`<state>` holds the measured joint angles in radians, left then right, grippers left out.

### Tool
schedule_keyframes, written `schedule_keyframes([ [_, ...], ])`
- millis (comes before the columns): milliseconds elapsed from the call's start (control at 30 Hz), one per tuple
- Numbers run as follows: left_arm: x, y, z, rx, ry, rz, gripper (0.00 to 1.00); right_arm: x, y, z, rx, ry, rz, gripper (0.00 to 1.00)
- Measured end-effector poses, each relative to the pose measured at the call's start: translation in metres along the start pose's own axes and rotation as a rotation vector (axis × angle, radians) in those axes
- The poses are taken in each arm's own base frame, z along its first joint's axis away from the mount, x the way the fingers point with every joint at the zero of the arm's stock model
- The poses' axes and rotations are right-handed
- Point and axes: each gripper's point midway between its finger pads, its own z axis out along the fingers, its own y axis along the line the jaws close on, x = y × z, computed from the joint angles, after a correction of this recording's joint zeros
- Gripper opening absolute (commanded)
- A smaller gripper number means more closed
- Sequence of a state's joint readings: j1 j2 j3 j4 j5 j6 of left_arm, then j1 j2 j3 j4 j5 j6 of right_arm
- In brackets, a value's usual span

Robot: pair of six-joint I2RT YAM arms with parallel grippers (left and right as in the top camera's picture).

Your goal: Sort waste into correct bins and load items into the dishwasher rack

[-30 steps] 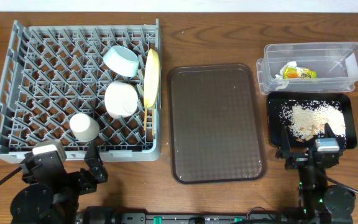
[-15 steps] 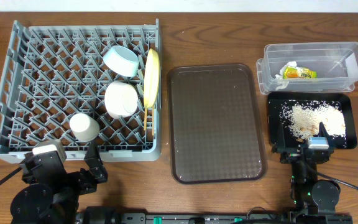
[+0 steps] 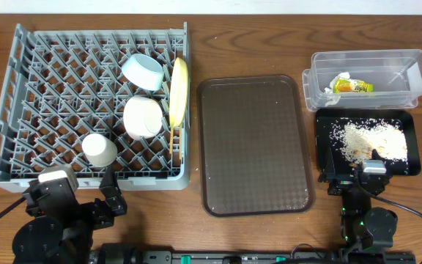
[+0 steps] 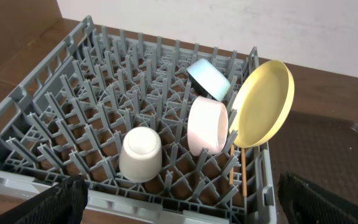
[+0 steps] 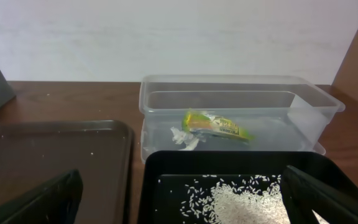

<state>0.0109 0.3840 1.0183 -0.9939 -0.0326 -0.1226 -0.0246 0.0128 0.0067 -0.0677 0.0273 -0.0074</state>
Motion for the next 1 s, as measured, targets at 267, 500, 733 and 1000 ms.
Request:
schedule_keyframes([
  [267,0.000,0.000,0.000,0.000,0.000,0.000,0.99,0.000,0.000,0.000,0.000,0.000,0.000,0.99],
  [500,0.000,0.000,0.000,0.000,0.000,0.000,0.99,0.000,0.000,0.000,0.000,0.000,0.000,0.99],
  [733,0.000,0.000,0.000,0.000,0.000,0.000,0.99,0.000,0.000,0.000,0.000,0.000,0.000,0.99],
  [1000,0.016,0.006,0.006,-0.030,0.050,0.014,0.99,0.000,0.000,0.000,0.000,0.000,0.000,0.99],
])
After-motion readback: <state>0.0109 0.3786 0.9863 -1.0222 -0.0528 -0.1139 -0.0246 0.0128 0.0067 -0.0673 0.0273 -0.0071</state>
